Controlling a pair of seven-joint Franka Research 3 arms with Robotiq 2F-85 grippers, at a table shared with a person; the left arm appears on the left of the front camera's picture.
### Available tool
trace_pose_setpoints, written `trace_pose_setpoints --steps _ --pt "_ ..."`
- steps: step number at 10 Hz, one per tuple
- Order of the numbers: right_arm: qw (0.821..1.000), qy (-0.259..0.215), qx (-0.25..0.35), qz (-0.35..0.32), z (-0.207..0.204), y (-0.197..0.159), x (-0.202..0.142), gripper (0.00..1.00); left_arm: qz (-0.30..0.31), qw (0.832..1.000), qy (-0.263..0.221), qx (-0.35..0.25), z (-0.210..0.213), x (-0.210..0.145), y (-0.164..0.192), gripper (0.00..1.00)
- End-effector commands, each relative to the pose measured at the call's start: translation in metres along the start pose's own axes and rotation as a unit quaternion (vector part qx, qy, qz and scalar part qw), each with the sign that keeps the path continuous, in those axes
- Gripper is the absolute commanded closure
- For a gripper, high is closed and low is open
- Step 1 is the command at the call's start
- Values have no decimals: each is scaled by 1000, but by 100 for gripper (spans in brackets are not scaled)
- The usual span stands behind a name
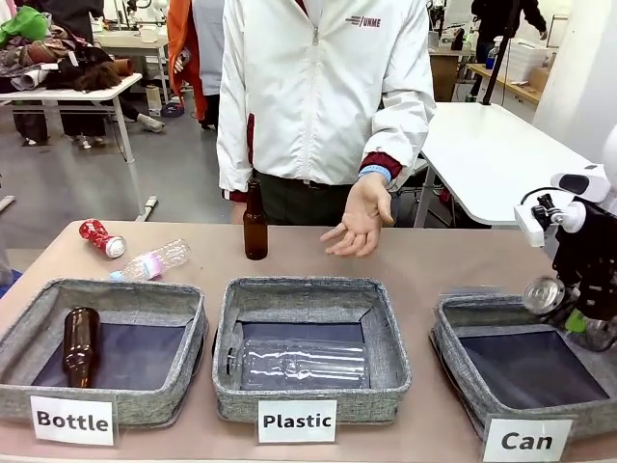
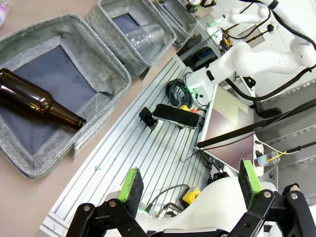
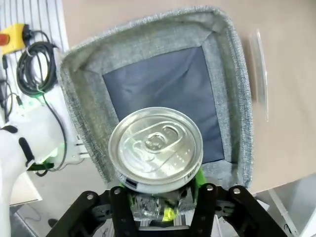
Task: Sort the can waste into the basket.
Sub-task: Pick up the can waste from the table and place it in the right Fabric basket.
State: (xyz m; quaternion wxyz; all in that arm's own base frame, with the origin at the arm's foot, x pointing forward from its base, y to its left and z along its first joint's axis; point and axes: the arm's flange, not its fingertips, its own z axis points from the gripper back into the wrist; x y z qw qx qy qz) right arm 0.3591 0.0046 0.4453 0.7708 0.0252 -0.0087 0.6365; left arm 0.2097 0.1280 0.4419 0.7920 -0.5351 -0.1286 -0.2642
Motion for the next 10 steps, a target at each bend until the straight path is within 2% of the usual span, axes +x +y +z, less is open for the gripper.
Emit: trace_pose_setpoints --steps 1,4,5,6,7,8,9,10 --pt "1000 2 -3 -5 0 -2 1 0 3 1000 -8 -8 0 2 -3 0" --pt "1000 -12 -7 -7 -1 -3 1 0 3 1000 -8 -8 0 2 -3 0" --pt "1000 -30 -6 -8 0 -2 0 0 3 1000 -8 -8 0 2 -3 0" --pt "998 -61 -3 -14 2 -2 -3 0 3 1000 -8 -8 0 2 -3 0" --pt "990 -135 -4 -33 8 -1 -8 0 3 1000 -8 -8 0 2 -3 0" --pt "959 -270 25 -88 18 2 -17 0 3 1000 -8 -8 0 2 -3 0" --pt "877 -452 57 -152 36 5 -40 0 3 1000 -8 -8 0 2 -3 0" --pt "789 -586 107 -150 45 6 -61 0 3 1000 -8 -8 0 2 -3 0"
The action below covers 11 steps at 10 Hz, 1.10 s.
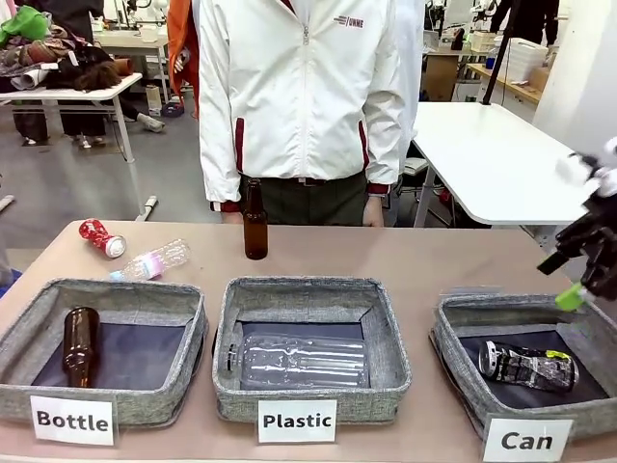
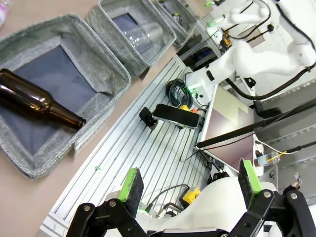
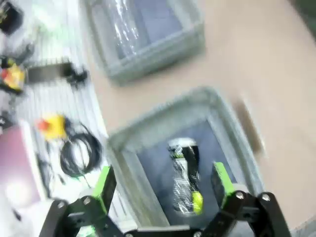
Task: Sort the can waste into the basket.
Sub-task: Pick up the can waste from the table and place it in the right Fabric basket.
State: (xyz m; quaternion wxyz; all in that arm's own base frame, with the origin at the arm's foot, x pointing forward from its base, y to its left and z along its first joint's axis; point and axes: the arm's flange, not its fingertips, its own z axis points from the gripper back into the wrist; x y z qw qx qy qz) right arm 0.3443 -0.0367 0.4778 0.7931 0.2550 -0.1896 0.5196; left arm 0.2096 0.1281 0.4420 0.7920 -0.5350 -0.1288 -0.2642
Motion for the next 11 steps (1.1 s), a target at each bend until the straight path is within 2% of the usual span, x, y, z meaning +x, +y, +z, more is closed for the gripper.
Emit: trace_pose_setpoints --steps 1,2,3,4,5,6,7,8,9,11 --pt "879 -445 72 -154 25 -13 -17 0 3 1000 -8 -8 0 2 -2 0" --pt "824 -497 145 -229 21 -20 -22 0 3 1000 -8 -8 0 2 -2 0" --pt "790 -500 207 -288 15 -24 -25 0 3 1000 -8 -8 0 2 -2 0" --pt "769 -503 181 -350 2 -37 -28 0 3 1000 -8 -8 0 2 -2 0" --pt "754 -508 169 -380 -4 -43 -29 0 3 1000 -8 -8 0 2 -2 0" --pt "748 -503 170 -398 -11 -47 -27 0 3 1000 -8 -8 0 2 -2 0" --pt "753 -490 156 -410 -19 -53 -24 0 3 1000 -8 -8 0 2 -2 0" --pt "775 -469 157 -394 -27 -56 -20 0 3 1000 -8 -8 0 2 -2 0" --pt "838 -400 182 -324 -19 -59 -43 0 3 1000 -8 -8 0 2 -2 0" --pt "838 -400 182 -324 -19 -59 -43 0 3 1000 -8 -8 0 2 -2 0"
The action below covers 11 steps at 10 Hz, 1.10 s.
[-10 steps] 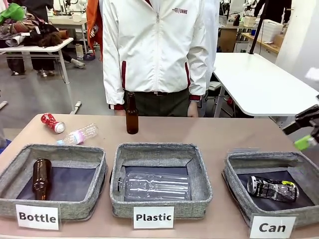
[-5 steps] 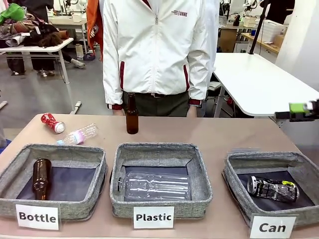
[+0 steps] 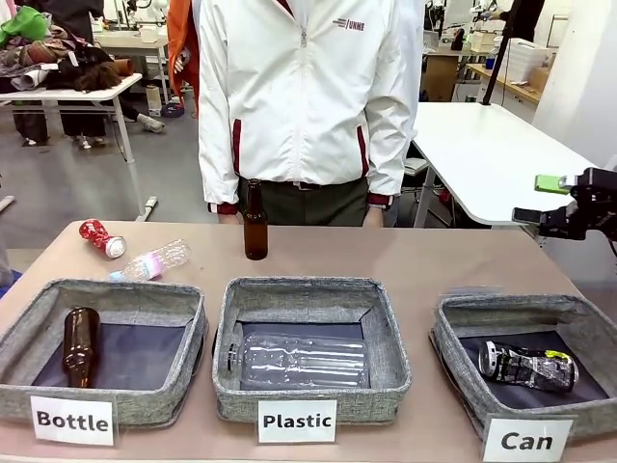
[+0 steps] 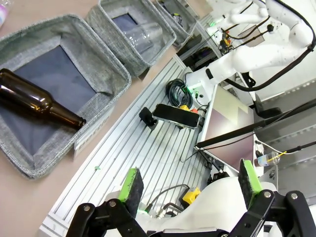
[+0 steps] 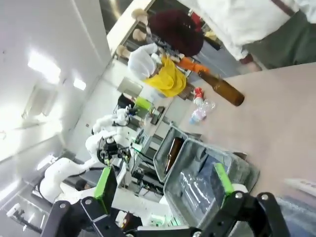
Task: Sort the can waste into the basket.
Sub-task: Pick up the can waste from the table and place it in the right Fabric basket.
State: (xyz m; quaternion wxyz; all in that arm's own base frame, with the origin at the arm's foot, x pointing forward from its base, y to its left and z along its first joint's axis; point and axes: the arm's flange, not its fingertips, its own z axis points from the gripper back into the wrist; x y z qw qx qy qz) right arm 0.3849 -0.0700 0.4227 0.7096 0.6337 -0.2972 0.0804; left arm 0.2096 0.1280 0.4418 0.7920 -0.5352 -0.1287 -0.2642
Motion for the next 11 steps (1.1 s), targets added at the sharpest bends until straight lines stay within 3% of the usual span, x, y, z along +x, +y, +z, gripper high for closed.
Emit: trace_pose_setpoints --steps 1,11 --pt "1000 18 3 24 7 3 1 0 3 1000 -8 -8 0 2 -3 0" --pt "1000 18 3 24 7 3 1 0 0 1000 0 0 0 0 0 0"
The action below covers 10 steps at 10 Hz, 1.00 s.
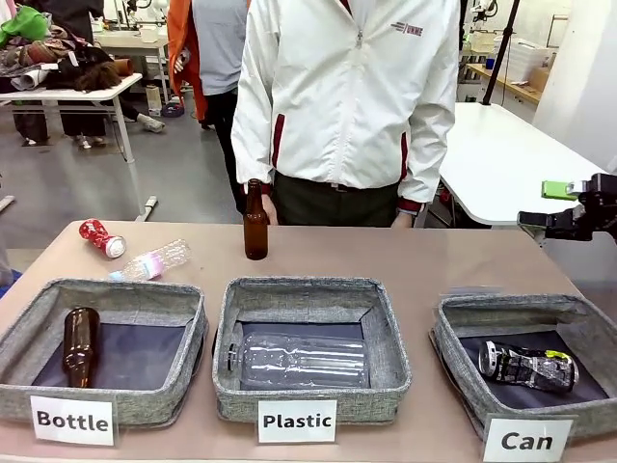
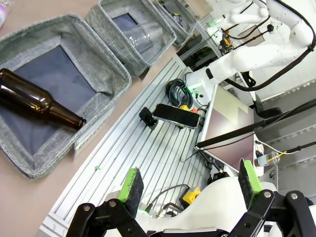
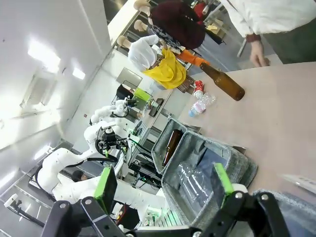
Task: Sort the can waste into the basket.
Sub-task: Pick up the can waste from the table and place it in the right Fabric basket.
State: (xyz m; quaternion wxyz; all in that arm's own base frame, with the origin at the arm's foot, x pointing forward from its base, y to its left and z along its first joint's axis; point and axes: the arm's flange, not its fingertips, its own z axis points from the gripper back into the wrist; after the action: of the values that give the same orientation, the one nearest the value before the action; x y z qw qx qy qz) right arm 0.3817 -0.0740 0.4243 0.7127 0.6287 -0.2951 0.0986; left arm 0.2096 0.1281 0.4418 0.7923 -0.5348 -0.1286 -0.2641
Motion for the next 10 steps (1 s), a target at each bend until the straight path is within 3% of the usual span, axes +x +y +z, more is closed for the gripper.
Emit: trace_pose_setpoints --steps 1,2,3,4,5,7,8,9,10 --pt "1000 4 3 12 2 1 2 0 -41 996 23 82 6 8 -26 0" --pt "1000 4 3 12 2 1 2 0 -56 981 4 184 0 43 -42 0" --pt "1000 4 3 12 2 1 2 0 -58 973 28 223 -13 85 -51 0" --pt "1000 4 3 12 2 1 2 0 -66 952 20 298 -28 133 -51 0" --pt "1000 4 3 12 2 1 2 0 -59 946 41 316 -41 165 -44 0" --pt "1000 4 3 12 2 1 2 0 -6 942 92 322 -51 197 -17 0" --pt "1000 4 3 12 2 1 2 0 19 947 92 308 -46 202 -4 0" --pt "1000 4 3 12 2 1 2 0 36 946 64 317 -38 202 1 0" --pt "1000 4 3 12 2 1 2 0 85 932 19 352 -25 186 -13 0"
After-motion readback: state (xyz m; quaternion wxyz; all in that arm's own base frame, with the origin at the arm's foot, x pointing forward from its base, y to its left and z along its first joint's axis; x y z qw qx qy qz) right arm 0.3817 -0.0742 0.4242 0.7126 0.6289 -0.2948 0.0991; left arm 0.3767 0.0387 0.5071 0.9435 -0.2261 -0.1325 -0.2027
